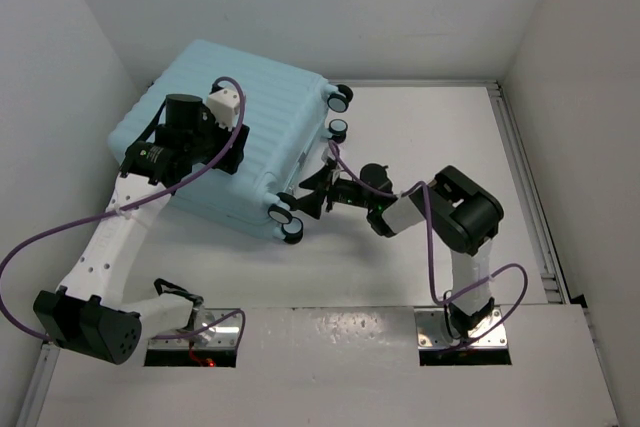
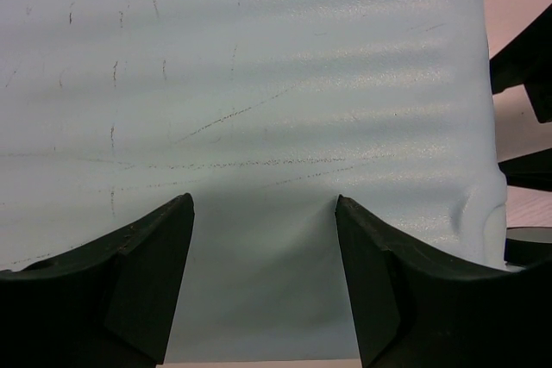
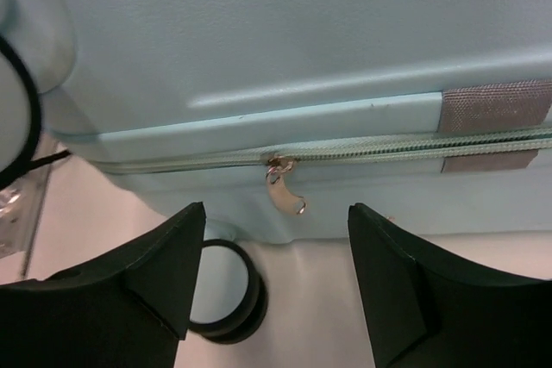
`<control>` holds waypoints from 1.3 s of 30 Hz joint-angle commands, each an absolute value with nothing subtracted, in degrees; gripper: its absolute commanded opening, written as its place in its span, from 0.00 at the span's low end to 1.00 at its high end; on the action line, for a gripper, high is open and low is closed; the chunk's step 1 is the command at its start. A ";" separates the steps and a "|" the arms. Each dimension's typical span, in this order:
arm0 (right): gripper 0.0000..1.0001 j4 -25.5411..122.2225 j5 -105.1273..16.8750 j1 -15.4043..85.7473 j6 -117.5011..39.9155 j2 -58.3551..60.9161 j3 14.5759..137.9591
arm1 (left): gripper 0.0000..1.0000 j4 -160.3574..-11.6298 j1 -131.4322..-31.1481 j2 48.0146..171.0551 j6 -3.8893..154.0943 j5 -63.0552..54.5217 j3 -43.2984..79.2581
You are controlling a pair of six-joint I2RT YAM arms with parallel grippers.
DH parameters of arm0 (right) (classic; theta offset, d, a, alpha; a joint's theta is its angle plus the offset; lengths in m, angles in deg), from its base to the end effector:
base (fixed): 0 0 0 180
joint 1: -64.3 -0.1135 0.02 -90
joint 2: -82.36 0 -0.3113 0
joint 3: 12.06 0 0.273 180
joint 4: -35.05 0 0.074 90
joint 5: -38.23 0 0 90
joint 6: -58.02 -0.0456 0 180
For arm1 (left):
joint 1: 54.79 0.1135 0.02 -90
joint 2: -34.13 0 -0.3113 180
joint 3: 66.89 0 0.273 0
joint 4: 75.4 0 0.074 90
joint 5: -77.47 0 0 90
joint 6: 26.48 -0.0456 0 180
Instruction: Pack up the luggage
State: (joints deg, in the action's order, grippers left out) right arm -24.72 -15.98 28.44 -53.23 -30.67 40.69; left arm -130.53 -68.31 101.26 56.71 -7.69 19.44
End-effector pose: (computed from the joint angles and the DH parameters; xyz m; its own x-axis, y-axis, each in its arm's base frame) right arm 0.2989 0.2490 0.1619 -0.3507 0.1092 -0.9301 -0.8820 0.2953 0.3673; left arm 0.2456 -0.0630 0.4200 -0.5310 0.2492 -0.8099 0.3649 0.9299 0.0469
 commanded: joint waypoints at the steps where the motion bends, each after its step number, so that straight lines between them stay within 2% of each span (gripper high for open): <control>1: 0.67 -29.16 -20.03 27.12 -48.24 -31.80 43.43 | 0.72 -129.85 -68.85 101.63 57.37 -8.49 19.38; 7: 0.62 -29.07 -22.23 26.24 -44.91 -34.18 46.51 | 0.72 -129.85 -68.85 101.63 57.37 -8.49 18.85; 10: 0.48 -29.60 -23.20 25.98 -43.67 -35.32 47.74 | 0.72 -129.85 -68.85 101.63 57.37 -8.49 18.32; 11: 0.37 -30.03 -23.20 26.07 -43.67 -35.59 47.92 | 0.72 -129.85 -68.85 101.63 57.37 -8.49 18.32; 15: 0.07 -34.33 -22.33 26.24 -41.74 -36.47 47.92 | 0.72 -129.32 -68.85 101.63 57.37 -8.49 17.79; 17: 0.02 -37.40 -22.06 27.03 -41.73 -36.73 47.48 | 0.72 -129.32 -68.85 101.63 57.37 -8.49 17.79; 26: 0.00 -36.28 -22.59 32.48 -43.32 -35.94 47.92 | 0.72 -128.26 -68.85 101.63 57.37 -7.96 16.12; 39: 0.00 -26.36 -24.69 40.30 -42.08 -42.88 59.51 | 0.73 -127.21 -68.85 102.16 57.89 -8.57 14.98</control>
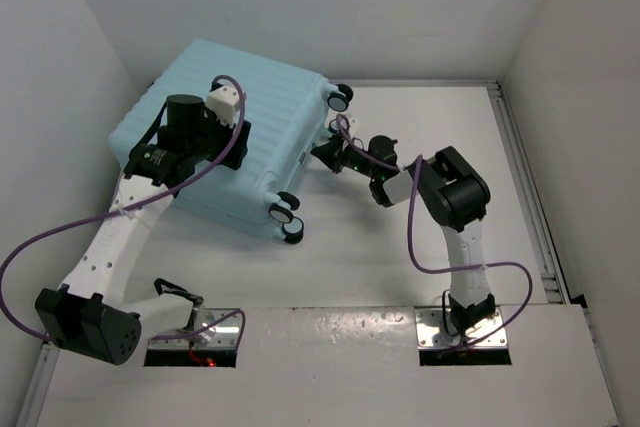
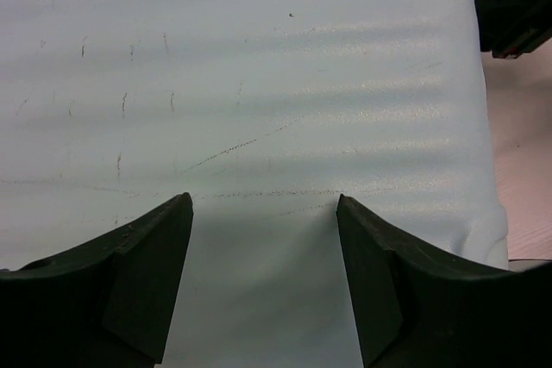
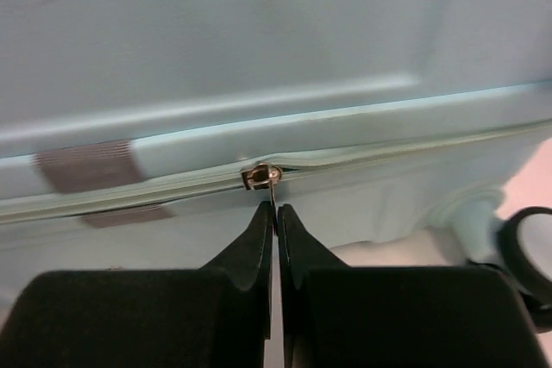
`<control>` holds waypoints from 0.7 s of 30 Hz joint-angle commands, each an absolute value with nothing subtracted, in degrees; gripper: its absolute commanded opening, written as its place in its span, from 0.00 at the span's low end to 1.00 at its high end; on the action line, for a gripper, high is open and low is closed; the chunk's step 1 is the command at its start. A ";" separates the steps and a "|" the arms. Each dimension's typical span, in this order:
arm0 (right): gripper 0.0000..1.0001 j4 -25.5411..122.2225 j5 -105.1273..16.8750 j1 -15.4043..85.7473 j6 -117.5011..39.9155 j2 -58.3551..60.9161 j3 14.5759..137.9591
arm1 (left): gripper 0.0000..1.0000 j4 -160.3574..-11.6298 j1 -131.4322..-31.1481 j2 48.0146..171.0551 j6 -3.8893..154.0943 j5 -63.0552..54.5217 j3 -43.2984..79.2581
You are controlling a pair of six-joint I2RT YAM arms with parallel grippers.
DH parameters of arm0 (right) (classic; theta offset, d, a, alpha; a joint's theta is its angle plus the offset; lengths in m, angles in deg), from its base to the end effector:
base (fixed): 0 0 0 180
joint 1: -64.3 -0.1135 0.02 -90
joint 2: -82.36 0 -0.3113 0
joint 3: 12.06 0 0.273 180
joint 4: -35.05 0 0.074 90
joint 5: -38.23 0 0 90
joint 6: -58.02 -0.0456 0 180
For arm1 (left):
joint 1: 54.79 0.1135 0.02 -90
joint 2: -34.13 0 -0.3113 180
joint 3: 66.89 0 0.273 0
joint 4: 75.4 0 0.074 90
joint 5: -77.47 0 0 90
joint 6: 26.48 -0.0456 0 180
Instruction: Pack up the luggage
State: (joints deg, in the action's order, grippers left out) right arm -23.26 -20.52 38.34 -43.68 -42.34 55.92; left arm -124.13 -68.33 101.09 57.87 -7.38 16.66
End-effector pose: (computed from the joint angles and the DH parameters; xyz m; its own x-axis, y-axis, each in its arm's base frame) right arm 0.4032 0.2226 0.1443 -0.1460 0.1217 -0.9818 -0.8281 0.5279 0.1886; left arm 0.2527 -0.0651 0.4144 -0.4845 0.2175 -0.8473 0.3565 0.9336 0.0358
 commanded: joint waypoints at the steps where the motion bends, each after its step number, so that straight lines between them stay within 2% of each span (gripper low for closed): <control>1: 0.00 -25.91 -25.04 40.83 -41.30 -43.23 60.65 | 0.73 -127.21 -68.33 102.16 57.90 -8.57 14.98; 3: 0.09 -26.25 -24.96 41.01 -40.94 -43.24 60.66 | 0.75 -127.21 -67.54 102.16 59.04 -8.57 14.98; 4: 0.22 -26.78 -24.53 41.18 -40.51 -42.97 60.23 | 0.81 -126.51 -66.14 101.63 60.26 -7.62 14.98; 7: 0.40 -31.17 -22.77 42.41 -40.68 -39.90 55.66 | 1.00 -124.41 -63.68 99.88 62.98 -7.08 14.98; 8: 0.49 -32.66 -21.55 42.67 -40.94 -38.42 52.17 | 1.00 -123.53 -63.06 98.13 63.00 -6.47 14.98; 13: 0.64 -28.91 -15.57 49.78 -42.00 -28.93 47.22 | 1.00 -119.30 -59.72 94.95 67.64 -7.08 14.97; 14: 0.68 -23.24 -14.69 51.80 -41.39 -28.30 47.65 | 1.00 -119.30 -58.23 94.95 68.96 -7.08 16.02; 16: 0.79 -18.55 -9.42 55.74 -40.59 -28.81 51.93 | 1.00 -119.82 -56.65 94.95 71.33 -7.08 16.64; 17: 0.88 -11.56 -4.18 56.38 -40.77 -29.34 55.44 | 1.00 -120.35 -54.55 94.95 72.48 -7.60 16.65; 19: 0.91 -2.86 1.11 59.10 -41.12 -32.76 63.52 | 1.00 -121.05 -50.16 94.42 75.54 -7.61 15.78; 20: 0.91 -1.14 1.14 59.63 -41.81 -33.82 63.56 | 1.00 -121.84 -48.65 94.42 76.26 -7.61 15.77; 21: 0.94 0.01 3.75 59.99 -46.09 -37.22 69.74 | 1.00 -121.85 -47.16 94.42 76.27 -6.21 14.90</control>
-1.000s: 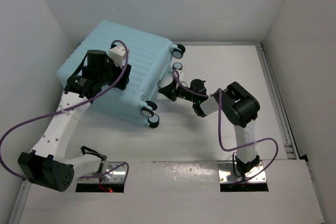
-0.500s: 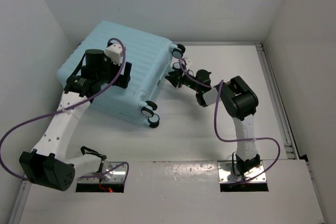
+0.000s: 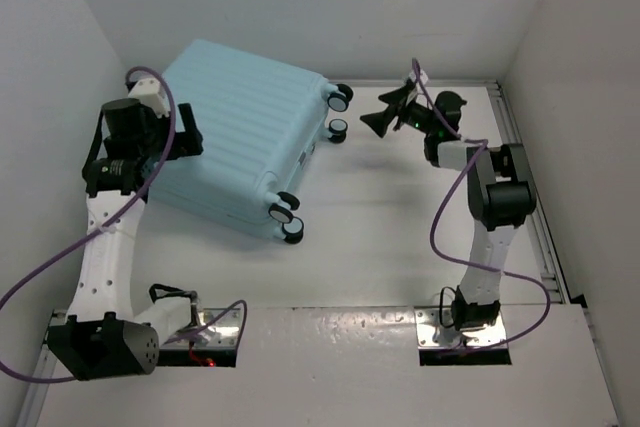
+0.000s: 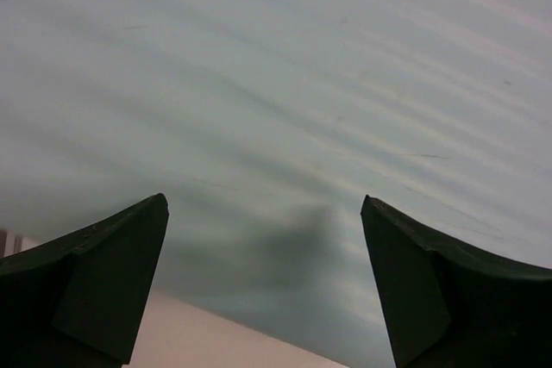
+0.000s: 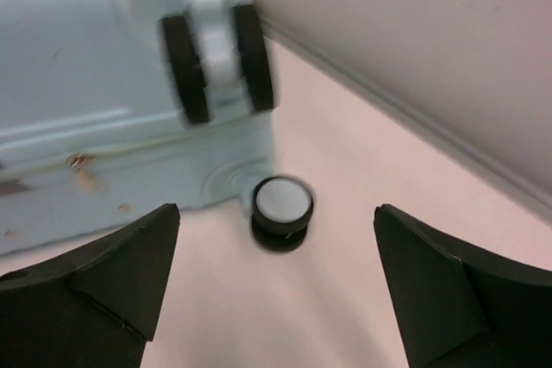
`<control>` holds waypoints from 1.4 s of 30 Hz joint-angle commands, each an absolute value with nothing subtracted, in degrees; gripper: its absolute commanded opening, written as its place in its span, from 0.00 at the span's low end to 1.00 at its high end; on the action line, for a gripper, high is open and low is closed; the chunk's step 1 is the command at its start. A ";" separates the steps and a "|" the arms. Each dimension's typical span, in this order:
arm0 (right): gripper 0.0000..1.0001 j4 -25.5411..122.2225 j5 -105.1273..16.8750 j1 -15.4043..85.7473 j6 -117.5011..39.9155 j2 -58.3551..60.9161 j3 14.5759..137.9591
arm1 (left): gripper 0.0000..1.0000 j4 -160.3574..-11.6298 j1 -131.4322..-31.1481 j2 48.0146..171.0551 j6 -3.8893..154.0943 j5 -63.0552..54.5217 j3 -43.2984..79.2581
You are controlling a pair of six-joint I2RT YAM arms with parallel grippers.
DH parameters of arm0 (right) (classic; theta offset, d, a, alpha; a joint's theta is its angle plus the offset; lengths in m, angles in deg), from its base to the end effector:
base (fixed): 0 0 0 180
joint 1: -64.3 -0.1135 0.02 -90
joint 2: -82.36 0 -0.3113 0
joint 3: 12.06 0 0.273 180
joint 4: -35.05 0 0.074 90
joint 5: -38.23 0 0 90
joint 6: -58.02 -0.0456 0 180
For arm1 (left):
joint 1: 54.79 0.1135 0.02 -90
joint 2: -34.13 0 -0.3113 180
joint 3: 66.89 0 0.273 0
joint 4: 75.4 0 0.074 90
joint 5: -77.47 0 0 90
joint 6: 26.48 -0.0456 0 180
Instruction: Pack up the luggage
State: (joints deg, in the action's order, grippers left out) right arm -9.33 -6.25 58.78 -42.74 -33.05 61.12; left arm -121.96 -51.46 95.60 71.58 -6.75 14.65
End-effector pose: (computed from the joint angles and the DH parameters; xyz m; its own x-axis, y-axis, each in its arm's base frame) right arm 0.4563 0.0768 0.2152 -0.1084 0.1209 -0.9867 -0.7704 0.6171 0.1603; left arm 0.2344 0.0090 0.4274 -0.4454 -0.1656 -0.8799 -0.0306 0.9850 -0.1700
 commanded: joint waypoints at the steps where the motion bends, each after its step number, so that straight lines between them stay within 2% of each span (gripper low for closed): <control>1: 0.94 0.37 5.87 61.04 -47.96 -38.39 71.46 | 1.00 -123.33 -45.84 94.42 76.27 -5.33 14.89; 3: 0.94 -0.50 8.60 61.31 -51.04 -41.20 76.10 | 1.00 -124.74 -42.77 95.99 76.27 -4.18 14.28; 5: 0.94 3.60 8.35 60.17 -47.64 -42.27 77.35 | 1.00 -125.88 -41.00 97.14 76.79 -4.18 13.76; 6: 0.94 6.67 8.00 59.56 -41.01 -42.62 77.97 | 1.00 -125.89 -39.16 97.76 76.79 -4.18 13.75; 7: 0.94 17.75 5.91 59.20 -35.64 -44.27 80.33 | 1.00 -125.89 -38.28 98.98 76.79 -4.18 13.75; 9: 0.93 24.51 5.10 58.85 -35.92 -46.74 88.23 | 1.00 -126.51 -35.65 100.48 77.49 -3.56 14.36; 10: 0.90 30.89 5.10 58.76 -39.50 -51.10 96.61 | 1.00 -127.11 -34.76 101.88 77.50 -1.91 14.97; 11: 0.89 31.39 5.19 59.20 -45.11 -52.36 98.61 | 1.00 -127.12 -33.88 101.89 78.28 -1.11 14.98; 15: 0.84 23.68 0.19 59.82 -60.87 -56.06 100.30 | 1.00 -126.34 -31.33 101.89 79.96 1.18 12.09; 17: 0.83 17.69 -7.10 59.91 -68.60 -56.76 98.37 | 1.00 -125.54 -30.71 101.28 80.75 1.88 9.72; 21: 0.82 23.38 -11.16 58.85 -75.38 -63.26 109.49 | 1.00 -124.75 -30.71 100.75 82.15 0.22 8.56; 24: 0.81 21.20 -12.65 57.89 -82.94 -69.06 116.02 | 1.00 -124.23 -27.38 100.75 85.74 -2.15 6.72; 25: 0.78 22.33 -13.26 57.62 -84.35 -71.34 120.82 | 1.00 -124.22 -24.85 100.14 86.46 -2.16 5.67; 31: 0.67 23.57 -15.12 53.58 -85.94 -76.98 126.57 | 1.00 -122.64 -16.30 97.32 90.59 -0.49 3.03; 33: 0.59 23.84 -16.00 52.70 -86.56 -78.47 127.46 | 1.00 -122.64 -14.02 97.32 91.12 -0.49 3.03; 35: 0.53 23.31 -15.12 51.29 -86.47 -78.65 126.33 | 1.00 -123.25 -12.18 97.32 91.91 -2.93 3.03; 38: 0.48 23.40 -14.33 49.54 -87.34 -77.96 124.21 | 1.00 -124.13 -10.50 96.79 94.10 -6.63 1.89; 42: 0.35 22.17 -9.15 48.65 -87.79 -75.67 118.24 | 1.00 -123.18 -9.44 98.55 96.30 -8.66 -0.92</control>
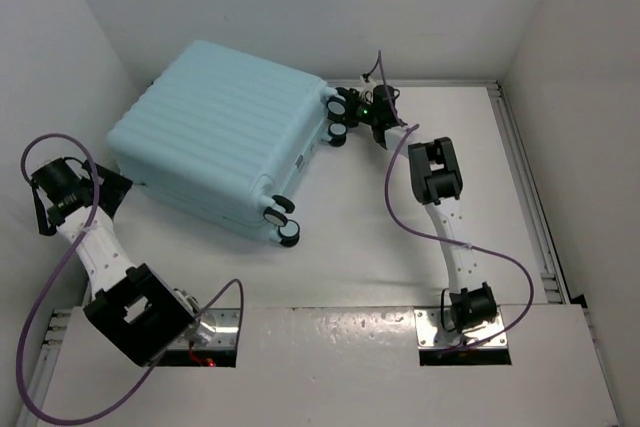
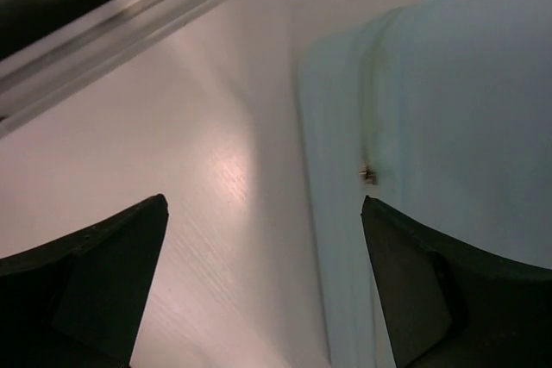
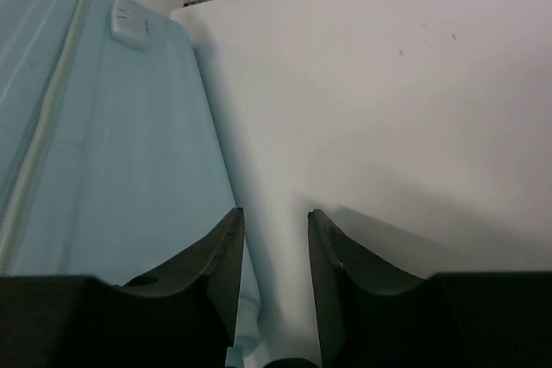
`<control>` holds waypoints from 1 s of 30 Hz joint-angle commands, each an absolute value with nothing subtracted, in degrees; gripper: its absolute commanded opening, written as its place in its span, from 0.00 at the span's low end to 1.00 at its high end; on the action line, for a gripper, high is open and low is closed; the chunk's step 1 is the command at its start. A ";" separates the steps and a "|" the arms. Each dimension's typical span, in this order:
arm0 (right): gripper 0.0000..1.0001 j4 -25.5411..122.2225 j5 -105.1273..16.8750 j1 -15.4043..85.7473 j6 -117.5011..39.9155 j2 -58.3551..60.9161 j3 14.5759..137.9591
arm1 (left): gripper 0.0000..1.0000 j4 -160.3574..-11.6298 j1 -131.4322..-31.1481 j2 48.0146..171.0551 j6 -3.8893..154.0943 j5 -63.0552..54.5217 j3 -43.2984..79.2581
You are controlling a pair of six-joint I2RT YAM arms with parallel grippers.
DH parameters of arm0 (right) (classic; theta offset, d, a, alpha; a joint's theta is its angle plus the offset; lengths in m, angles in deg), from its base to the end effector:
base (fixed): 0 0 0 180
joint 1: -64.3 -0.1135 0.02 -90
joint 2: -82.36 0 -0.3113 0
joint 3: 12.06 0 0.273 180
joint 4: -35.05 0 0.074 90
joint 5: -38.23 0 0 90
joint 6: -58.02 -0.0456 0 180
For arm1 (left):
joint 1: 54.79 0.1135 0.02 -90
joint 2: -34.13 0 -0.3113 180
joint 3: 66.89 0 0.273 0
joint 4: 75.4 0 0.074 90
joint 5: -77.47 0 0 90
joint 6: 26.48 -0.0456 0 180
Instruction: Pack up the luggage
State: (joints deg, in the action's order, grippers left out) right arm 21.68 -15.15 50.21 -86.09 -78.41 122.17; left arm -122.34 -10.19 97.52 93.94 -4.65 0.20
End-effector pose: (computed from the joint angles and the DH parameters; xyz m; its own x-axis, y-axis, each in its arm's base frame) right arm 0.6392 0.1885 0.0688 -0.7442 0.4836 -0.4607 -0.2658 0.4184 0.8685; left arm 0.1751 0.1639 0.3278 -0.1045 -0.8074 -0.5806 -0.7854 0.4251 -0.4499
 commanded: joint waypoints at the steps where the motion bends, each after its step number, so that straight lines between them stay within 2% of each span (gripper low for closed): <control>1: 0.33 21.56 -8.53 48.65 -88.14 -74.71 117.01 | 1.00 -122.12 -9.44 99.42 96.92 -8.05 -1.71; 2: 0.31 21.29 -8.09 48.74 -89.10 -74.09 114.65 | 1.00 -120.81 -9.44 101.61 96.92 -7.00 -3.37; 5: 0.25 18.15 -4.41 49.44 -90.07 -71.45 108.23 | 0.90 -112.66 -9.44 106.09 98.05 2.22 -5.93; 13: 0.18 12.41 5.53 49.54 -87.97 -64.42 95.03 | 0.90 -97.16 -22.61 126.38 97.54 5.58 0.91; 18: 0.15 17.31 10.45 47.87 -83.05 -62.66 93.80 | 0.90 -97.15 -30.87 132.64 94.99 6.81 7.85; 21: 0.12 19.44 12.74 47.69 -79.53 -57.67 88.37 | 0.90 -97.77 -36.14 134.67 94.99 6.81 9.35; 27: 0.11 19.80 13.01 52.85 -75.40 -43.80 65.01 | 0.90 -94.52 -44.67 140.46 97.45 9.62 13.83; 30: 0.11 20.14 13.01 55.41 -74.88 -38.25 58.41 | 0.90 -93.20 -48.19 144.16 98.76 11.28 19.53</control>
State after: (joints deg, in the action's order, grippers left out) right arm 17.00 0.53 57.80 -76.45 -44.16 64.05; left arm -94.18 -37.10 142.24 96.73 -7.16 15.30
